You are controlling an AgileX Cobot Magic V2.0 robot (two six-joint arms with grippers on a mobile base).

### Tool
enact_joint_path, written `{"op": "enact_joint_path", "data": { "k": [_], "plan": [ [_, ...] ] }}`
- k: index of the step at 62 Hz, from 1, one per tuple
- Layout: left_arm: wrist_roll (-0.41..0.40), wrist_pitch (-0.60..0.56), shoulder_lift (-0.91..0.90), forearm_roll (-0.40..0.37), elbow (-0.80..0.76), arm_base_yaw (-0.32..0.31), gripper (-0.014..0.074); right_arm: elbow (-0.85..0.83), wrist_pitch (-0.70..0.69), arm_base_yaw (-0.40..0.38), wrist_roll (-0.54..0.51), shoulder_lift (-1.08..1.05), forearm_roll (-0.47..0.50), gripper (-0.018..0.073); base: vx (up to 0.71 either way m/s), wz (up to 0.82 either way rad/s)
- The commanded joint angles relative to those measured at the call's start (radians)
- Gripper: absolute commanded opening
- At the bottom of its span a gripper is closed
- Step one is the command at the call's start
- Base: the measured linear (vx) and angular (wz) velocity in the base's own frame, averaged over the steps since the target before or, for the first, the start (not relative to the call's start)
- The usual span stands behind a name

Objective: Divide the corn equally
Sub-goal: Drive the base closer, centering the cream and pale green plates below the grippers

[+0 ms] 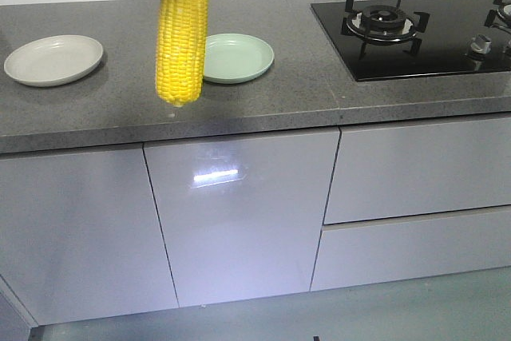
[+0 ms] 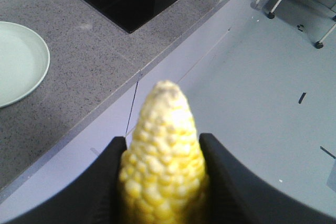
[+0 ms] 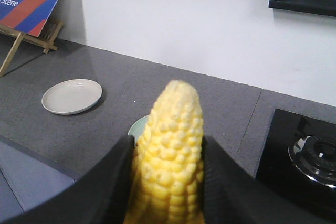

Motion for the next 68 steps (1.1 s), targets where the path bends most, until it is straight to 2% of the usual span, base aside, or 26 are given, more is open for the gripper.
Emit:
{"op": "enact_joint_path", "data": {
  "k": [1,68],
  "plan": [
    [-0.007,-0.024,-0.05,-0.039,-0.028,0.0,-0.0006,-0.021,0.01,-0.004,-0.004,-0.042,0.04,-0.0006,0.08,-0.05],
    [-0.007,-0.024,-0.05,-0.039,-0.028,0.0,-0.0006,-0.021,0.01,-0.004,-0.004,-0.042,0.04,-0.0006,0.1,0.05]
  ]
}}
